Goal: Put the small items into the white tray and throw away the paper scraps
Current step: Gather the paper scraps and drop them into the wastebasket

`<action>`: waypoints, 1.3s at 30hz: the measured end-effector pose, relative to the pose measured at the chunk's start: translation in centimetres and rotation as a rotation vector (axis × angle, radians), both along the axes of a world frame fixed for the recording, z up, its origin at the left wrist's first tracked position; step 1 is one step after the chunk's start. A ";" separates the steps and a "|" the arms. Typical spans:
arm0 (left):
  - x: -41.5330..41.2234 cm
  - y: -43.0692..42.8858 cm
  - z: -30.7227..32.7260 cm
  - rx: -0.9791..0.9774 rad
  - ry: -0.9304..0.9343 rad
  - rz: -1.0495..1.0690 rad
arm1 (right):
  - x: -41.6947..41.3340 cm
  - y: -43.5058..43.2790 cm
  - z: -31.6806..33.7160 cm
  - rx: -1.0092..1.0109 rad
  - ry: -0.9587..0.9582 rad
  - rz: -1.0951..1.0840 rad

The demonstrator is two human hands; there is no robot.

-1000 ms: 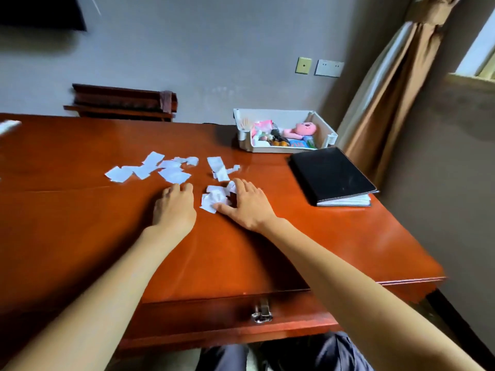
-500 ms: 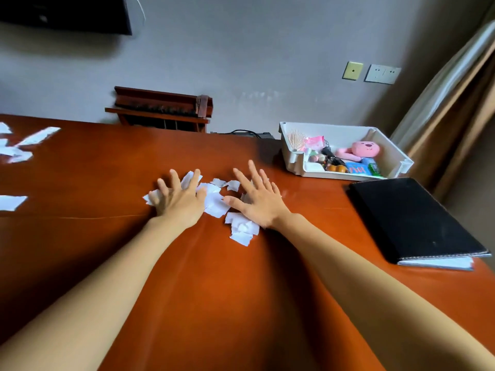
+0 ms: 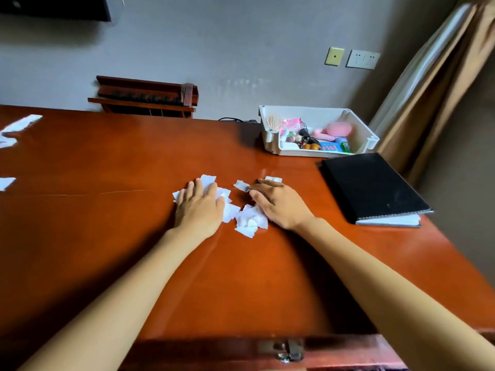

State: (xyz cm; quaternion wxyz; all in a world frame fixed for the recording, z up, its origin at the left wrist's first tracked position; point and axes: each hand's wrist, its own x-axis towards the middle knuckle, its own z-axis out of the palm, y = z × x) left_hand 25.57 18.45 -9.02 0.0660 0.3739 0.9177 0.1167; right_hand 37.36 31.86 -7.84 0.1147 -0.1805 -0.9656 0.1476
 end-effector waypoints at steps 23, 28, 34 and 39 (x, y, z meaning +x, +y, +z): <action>6.7 0.7 0.2 0.038 0.201 -0.111 | 8.5 0.2 -0.5 0.209 -0.095 -0.194; 7.2 1.6 0.3 0.192 0.135 -0.083 | 8.2 -0.2 -0.4 0.197 -0.013 -0.234; 7.1 2.2 0.4 0.332 0.069 -0.001 | 8.2 -0.4 -0.3 0.156 0.052 -0.316; 6.8 2.6 1.1 0.546 -0.036 0.096 | 8.5 0.1 0.1 -0.016 0.237 -0.424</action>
